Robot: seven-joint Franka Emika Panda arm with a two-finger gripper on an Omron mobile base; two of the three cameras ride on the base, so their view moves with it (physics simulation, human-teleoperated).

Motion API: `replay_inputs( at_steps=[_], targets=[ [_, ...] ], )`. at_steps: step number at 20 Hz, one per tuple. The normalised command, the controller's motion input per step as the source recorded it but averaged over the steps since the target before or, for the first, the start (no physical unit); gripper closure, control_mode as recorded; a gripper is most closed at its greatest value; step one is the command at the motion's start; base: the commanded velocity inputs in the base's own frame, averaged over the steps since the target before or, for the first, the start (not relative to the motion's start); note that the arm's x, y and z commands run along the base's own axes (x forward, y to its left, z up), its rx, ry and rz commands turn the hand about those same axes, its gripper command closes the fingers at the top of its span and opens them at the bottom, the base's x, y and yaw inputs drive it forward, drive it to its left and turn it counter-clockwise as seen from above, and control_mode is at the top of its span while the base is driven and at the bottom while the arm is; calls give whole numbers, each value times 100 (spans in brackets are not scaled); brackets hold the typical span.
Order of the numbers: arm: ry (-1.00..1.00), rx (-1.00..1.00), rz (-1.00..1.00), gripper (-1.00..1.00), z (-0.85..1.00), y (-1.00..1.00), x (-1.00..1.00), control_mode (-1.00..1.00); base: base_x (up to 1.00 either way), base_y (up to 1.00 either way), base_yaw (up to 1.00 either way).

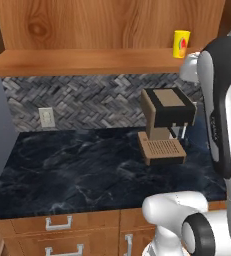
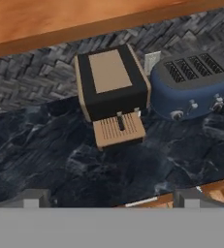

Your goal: Open the cabinet directly in front. Then move the liquor and the cup to the dining counter with the candle on it.

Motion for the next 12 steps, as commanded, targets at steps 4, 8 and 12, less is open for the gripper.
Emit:
replay_inputs(
  at_steps=[4, 8, 12],
  targets=[
    [-6, 0, 4, -100, 0, 0, 0, -100, 0, 0, 0],
    [-18, 0, 6, -100, 7, 0, 2, -100, 0, 0, 0],
    [-16, -2, 12, -100, 42, 0, 0, -100, 0, 0, 0]
  ],
)
